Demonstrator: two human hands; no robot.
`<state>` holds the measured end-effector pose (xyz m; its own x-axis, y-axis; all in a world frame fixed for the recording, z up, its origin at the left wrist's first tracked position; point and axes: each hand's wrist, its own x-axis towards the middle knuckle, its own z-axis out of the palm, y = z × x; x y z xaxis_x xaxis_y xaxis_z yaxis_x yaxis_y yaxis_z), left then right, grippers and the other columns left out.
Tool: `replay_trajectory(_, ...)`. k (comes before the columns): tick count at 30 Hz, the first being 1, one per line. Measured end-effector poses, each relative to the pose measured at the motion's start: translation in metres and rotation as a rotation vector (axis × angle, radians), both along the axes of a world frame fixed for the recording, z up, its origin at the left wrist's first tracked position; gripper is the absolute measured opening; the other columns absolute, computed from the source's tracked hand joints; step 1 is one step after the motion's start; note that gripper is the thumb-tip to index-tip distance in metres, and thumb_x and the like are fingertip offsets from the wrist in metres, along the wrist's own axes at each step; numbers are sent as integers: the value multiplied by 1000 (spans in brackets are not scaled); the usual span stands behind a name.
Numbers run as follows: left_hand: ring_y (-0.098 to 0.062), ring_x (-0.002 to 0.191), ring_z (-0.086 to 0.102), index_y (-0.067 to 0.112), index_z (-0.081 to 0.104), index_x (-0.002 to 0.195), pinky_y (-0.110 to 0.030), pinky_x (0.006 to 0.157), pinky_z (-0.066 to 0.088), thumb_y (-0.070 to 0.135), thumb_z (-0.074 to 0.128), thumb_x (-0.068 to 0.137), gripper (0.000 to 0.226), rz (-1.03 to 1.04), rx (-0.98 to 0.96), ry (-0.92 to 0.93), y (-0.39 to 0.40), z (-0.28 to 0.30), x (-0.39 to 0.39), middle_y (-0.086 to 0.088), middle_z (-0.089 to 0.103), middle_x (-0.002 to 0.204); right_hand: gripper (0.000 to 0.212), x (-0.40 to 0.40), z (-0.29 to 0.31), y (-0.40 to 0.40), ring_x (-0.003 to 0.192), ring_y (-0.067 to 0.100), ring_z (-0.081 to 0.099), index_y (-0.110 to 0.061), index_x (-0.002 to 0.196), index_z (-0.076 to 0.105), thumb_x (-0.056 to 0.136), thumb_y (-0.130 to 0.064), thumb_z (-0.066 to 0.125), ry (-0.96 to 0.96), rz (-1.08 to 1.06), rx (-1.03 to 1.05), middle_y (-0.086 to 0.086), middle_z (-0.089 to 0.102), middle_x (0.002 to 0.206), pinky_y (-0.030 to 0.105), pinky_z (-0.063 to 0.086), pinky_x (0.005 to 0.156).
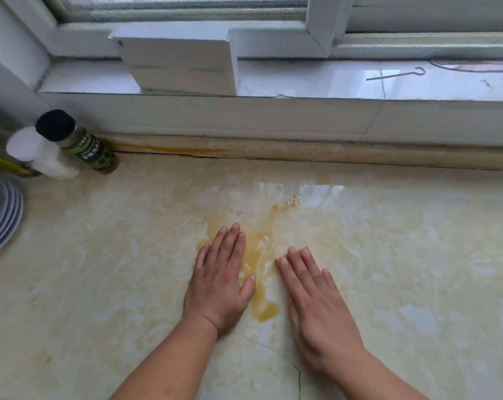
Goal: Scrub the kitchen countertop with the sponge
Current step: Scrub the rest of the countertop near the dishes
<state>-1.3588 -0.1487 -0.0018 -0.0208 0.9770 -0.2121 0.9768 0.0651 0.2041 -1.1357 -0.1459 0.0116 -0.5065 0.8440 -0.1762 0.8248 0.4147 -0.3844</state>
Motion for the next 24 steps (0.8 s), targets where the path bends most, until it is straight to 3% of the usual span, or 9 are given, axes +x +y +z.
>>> replay_trajectory(2, -7, 157, -22, 25, 0, 168, -41, 130, -3, 61, 28, 93, 87, 4, 6, -5, 1, 0, 0, 11, -19, 173, 69, 8, -1, -3, 157, 10, -9, -33, 164, 6, 102, -29, 37, -3, -40, -12, -13, -7, 171, 33, -1, 125)
replay_trajectory(5, -7, 156, -25, 26, -3, 167, -40, 129, -7, 62, 25, 93, 87, -4, -5, -13, 1, 1, 0, 11, -22, 172, 64, -15, 2, 59, 155, 9, -20, -32, 164, 1, 107, -26, 31, 42, -217, -54, -12, -15, 170, 36, -3, 127)
replay_trajectory(8, -7, 155, -29, 27, -10, 166, -38, 127, -13, 62, 20, 92, 87, -5, -1, -3, 1, 0, 0, 11, -27, 171, 59, -44, 10, 135, 158, 17, -8, -23, 164, 10, 109, -25, 30, 70, -366, -65, -1, -3, 172, 40, 1, 128)
replay_trajectory(11, -8, 154, -31, 27, -14, 165, -40, 128, -13, 62, 17, 92, 86, -13, -20, -10, -1, 0, -1, 10, -28, 171, 59, -53, 7, 138, 158, 17, -7, -24, 164, 12, 108, -25, 32, 41, -237, -38, -2, 1, 172, 42, 5, 128)
replay_trajectory(16, -10, 154, -31, 23, -10, 166, -40, 127, -14, 56, 15, 90, 87, -25, -22, -52, 1, 3, -5, 7, -29, 171, 58, -34, 3, 28, 156, 4, -11, -39, 163, 7, 108, -41, 26, 67, 95, -39, -18, -3, 170, 35, 6, 125)
replay_trajectory(19, -9, 155, -30, 21, -7, 167, -39, 126, -16, 51, 21, 91, 87, -27, -10, -89, 3, 4, 0, 7, -27, 172, 57, -29, 3, 39, 154, 1, -14, -42, 162, 6, 108, -42, 25, 26, 33, -47, -21, -7, 169, 34, 6, 126)
replay_trajectory(24, -9, 159, -17, 18, 6, 168, -34, 127, -13, 41, 35, 86, 89, -7, 31, -216, 1, 6, -6, 4, -9, 176, 61, -74, 4, 101, 157, 14, -9, -28, 164, 10, 108, -28, 34, 10, -181, -38, -7, -3, 172, 45, 8, 128)
